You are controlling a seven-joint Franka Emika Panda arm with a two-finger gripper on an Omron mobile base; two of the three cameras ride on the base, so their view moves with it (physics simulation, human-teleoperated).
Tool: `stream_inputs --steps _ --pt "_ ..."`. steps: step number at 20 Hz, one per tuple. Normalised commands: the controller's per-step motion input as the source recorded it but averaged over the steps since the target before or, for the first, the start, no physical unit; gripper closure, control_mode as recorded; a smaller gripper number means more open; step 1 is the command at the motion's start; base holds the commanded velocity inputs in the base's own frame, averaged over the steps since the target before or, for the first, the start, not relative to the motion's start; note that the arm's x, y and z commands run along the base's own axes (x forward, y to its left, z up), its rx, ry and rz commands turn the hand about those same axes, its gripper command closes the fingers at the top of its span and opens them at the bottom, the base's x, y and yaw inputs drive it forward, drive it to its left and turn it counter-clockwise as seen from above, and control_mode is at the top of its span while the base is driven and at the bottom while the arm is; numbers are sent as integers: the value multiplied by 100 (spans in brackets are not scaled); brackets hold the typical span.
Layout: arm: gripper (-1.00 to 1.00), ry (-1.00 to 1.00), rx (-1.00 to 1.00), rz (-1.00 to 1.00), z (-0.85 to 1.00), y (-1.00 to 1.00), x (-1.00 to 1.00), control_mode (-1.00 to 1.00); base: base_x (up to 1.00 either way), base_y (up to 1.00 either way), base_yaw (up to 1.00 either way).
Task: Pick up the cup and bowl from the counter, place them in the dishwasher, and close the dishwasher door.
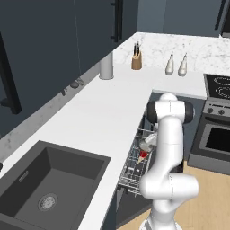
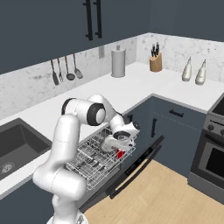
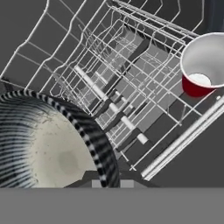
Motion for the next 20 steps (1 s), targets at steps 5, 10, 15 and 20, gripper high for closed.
stream_inputs --steps 5,10,15,20 --pt "100 0 -7 13 -47 50 42 -100 0 0 0" --pt "100 0 -9 11 -46 39 37 -100 0 0 0" --pt "100 -2 -9 13 -65 11 9 -100 0 0 0" --pt "100 -12 -6 15 -65 0 -2 -100 0 0 0"
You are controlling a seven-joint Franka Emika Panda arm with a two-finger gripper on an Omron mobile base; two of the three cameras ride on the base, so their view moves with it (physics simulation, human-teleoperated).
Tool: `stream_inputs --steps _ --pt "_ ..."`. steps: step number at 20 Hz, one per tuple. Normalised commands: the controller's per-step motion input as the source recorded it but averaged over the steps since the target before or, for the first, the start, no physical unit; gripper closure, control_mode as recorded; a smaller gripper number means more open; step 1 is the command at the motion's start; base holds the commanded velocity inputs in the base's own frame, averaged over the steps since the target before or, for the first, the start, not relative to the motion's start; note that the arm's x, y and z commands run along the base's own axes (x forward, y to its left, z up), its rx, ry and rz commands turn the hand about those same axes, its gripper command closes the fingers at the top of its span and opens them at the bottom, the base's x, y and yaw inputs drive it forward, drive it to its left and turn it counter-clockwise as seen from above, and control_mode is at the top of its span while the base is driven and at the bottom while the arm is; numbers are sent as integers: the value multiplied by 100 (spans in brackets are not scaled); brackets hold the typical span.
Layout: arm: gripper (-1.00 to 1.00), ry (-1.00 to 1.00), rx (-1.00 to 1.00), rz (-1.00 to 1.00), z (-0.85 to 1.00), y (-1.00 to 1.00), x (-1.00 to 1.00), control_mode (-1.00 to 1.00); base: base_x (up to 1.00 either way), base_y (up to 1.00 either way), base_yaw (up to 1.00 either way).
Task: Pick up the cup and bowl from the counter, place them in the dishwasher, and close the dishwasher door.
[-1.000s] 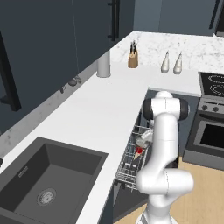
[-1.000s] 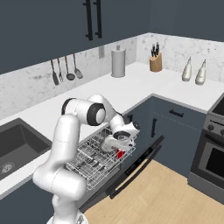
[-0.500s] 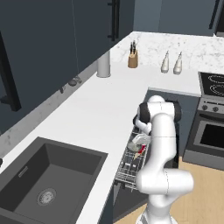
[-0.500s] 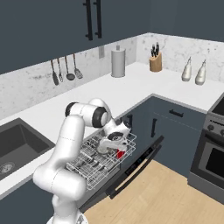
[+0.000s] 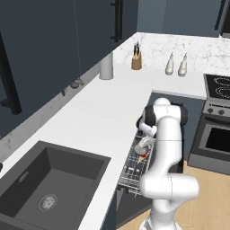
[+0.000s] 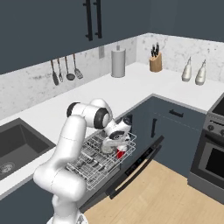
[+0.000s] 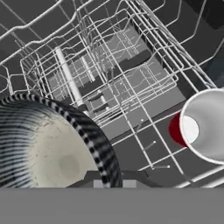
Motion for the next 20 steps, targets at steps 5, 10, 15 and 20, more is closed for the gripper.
stream_inputs --steps 5,10,15,20 --pt "100 -24 37 21 -1 -45 -46 -100 0 0 0" --pt "100 -22 41 10 -27 10 -21 -100 0 0 0" --pt "100 -18 1 5 -33 64 25 -100 0 0 0" --pt "100 -17 -4 6 -47 30 6 -100 0 0 0"
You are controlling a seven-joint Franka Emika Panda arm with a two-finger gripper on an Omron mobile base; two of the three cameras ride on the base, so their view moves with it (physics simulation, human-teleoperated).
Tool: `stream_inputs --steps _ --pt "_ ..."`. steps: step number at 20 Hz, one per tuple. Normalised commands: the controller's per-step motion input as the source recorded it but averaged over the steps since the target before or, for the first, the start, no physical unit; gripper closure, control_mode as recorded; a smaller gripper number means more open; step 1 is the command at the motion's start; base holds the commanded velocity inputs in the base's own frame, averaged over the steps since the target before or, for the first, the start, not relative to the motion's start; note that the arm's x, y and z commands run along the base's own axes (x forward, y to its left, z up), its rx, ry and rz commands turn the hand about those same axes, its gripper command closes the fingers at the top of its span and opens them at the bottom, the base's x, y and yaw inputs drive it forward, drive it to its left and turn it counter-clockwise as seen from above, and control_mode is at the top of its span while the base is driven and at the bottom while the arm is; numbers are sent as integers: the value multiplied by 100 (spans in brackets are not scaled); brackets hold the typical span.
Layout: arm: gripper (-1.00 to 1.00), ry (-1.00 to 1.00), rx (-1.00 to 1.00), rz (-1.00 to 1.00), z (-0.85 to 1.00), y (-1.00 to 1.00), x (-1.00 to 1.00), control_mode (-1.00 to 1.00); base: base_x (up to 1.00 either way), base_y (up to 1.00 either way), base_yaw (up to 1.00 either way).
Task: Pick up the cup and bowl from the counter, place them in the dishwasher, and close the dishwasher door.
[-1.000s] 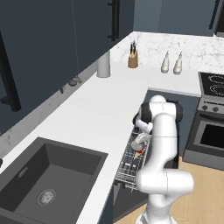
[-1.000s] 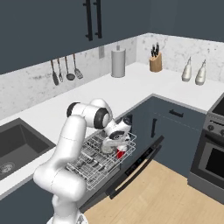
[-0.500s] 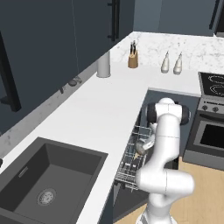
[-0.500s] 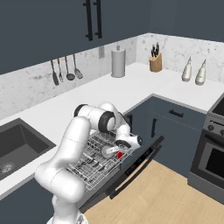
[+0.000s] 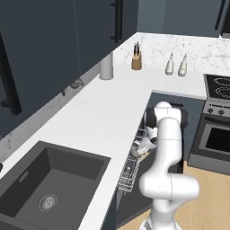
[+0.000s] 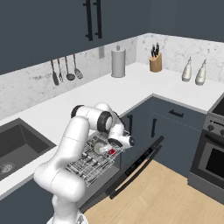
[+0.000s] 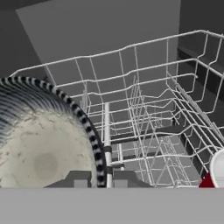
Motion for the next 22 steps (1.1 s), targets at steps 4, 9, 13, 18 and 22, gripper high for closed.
stream_inputs --steps 4,9,13,18,22 --pt "-100 -14 -5 2 -20 6 0 -100 0 0 0" --pt "-100 0 0 -8 3 23 0 -100 0 0 0" --pt "-100 0 0 -15 0 11 0 -100 0 0 0" --pt "-100 0 2 -8 7 -22 -26 -100 0 0 0" --pt "-100 4 10 -4 45 -60 -61 -100 0 0 0"
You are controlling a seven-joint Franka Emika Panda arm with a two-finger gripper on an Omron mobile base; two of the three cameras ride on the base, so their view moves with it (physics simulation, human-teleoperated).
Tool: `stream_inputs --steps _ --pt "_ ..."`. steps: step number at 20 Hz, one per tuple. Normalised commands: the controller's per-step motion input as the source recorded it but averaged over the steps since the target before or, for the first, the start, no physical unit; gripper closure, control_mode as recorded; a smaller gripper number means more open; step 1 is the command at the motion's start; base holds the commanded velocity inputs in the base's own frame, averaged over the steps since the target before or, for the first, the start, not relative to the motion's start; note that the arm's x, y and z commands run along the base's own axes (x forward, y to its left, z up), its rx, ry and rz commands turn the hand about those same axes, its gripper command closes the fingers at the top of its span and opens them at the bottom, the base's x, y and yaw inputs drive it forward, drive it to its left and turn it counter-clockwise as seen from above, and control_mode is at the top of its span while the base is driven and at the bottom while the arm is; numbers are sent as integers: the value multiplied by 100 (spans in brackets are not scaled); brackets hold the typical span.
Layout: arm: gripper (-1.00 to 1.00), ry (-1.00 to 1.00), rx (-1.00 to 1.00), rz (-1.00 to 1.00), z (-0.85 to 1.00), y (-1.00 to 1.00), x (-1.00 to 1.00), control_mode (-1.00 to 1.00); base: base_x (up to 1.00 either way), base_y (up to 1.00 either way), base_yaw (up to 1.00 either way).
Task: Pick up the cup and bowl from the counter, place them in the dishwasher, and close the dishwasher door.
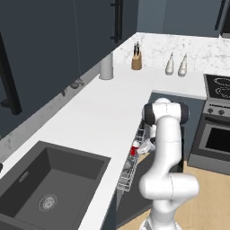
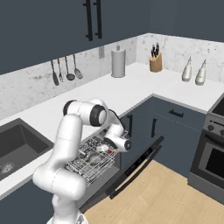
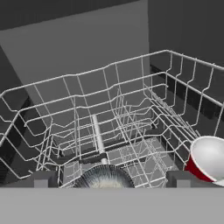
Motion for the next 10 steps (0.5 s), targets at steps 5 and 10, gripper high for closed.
stream_inputs --steps 5,10 --pt "-100 0 9 -1 98 -19 -63 -100 0 0 0" --pt "-100 0 4 0 100 -13 -91 -100 0 0 0"
